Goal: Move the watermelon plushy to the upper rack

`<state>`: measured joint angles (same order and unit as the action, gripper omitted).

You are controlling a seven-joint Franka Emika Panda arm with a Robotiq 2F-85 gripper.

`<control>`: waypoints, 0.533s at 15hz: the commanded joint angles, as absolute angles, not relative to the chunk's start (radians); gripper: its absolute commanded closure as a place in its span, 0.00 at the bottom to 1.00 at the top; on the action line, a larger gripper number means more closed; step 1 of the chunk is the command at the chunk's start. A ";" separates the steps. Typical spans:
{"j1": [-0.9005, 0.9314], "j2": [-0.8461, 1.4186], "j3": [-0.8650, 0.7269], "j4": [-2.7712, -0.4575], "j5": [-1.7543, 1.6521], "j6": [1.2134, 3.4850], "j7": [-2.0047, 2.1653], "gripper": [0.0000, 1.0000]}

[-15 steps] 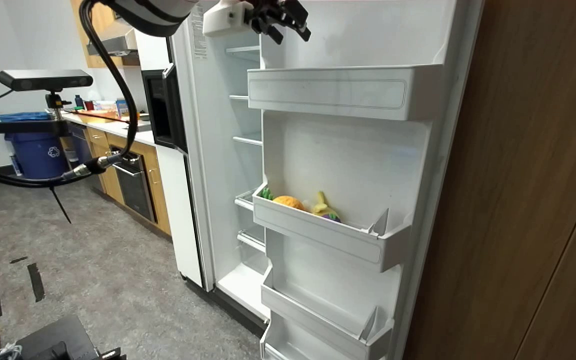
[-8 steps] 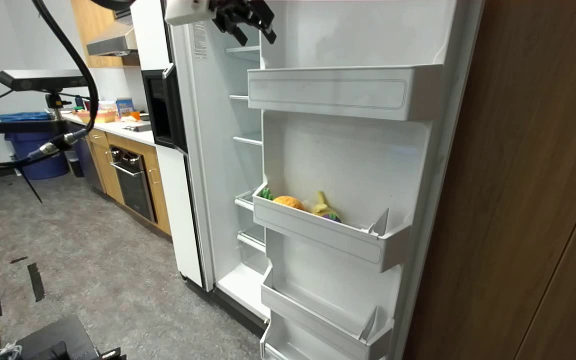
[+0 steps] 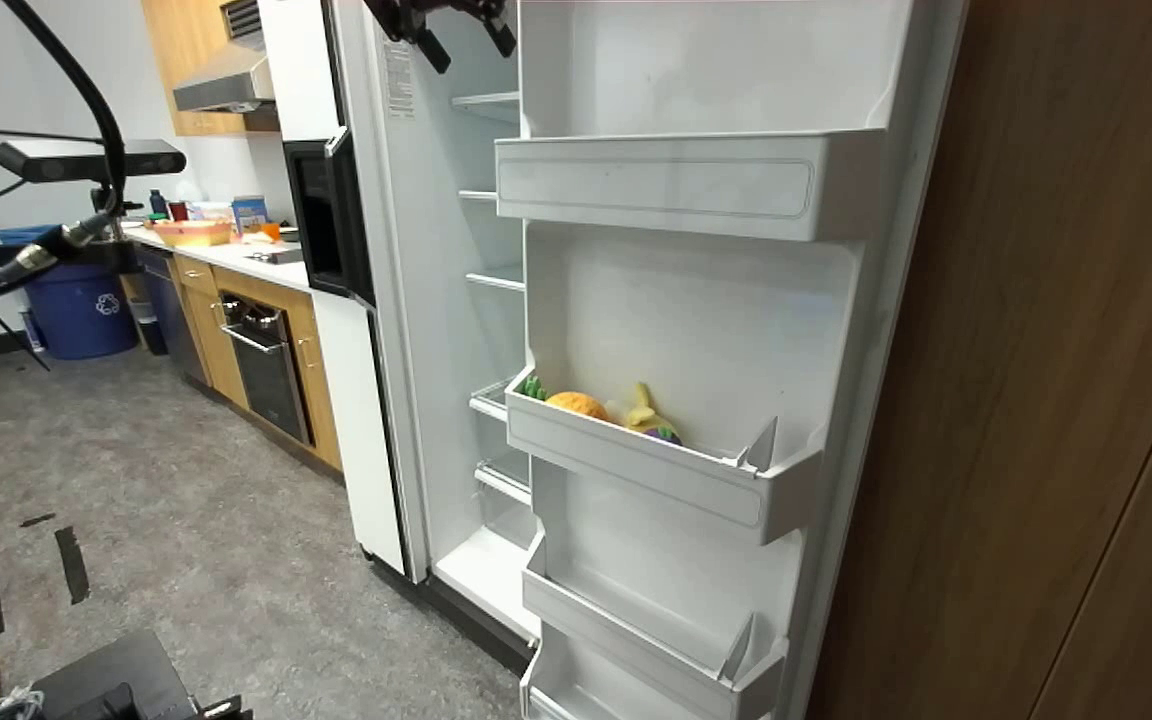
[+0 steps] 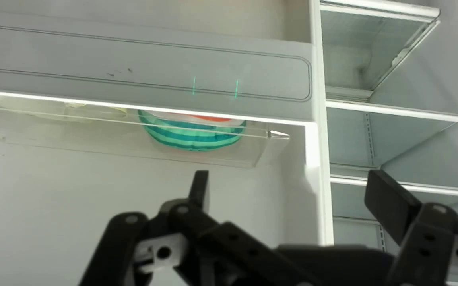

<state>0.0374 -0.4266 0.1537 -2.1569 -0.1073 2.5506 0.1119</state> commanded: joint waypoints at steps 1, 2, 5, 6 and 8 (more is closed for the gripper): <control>0.116 -0.520 0.088 -2.254 -0.042 2.558 -0.028 0.00; 0.132 -0.539 0.075 -2.271 -0.029 2.552 -0.058 0.00; 0.187 -0.595 0.021 -2.321 0.013 2.520 -0.169 0.00; 0.201 -0.609 0.005 -2.332 0.023 2.502 -0.204 0.00; 0.225 -0.635 -0.030 -2.338 0.048 2.419 -0.267 0.00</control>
<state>0.1706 -0.5638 0.0329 -2.3043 -0.0052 2.5180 -0.1558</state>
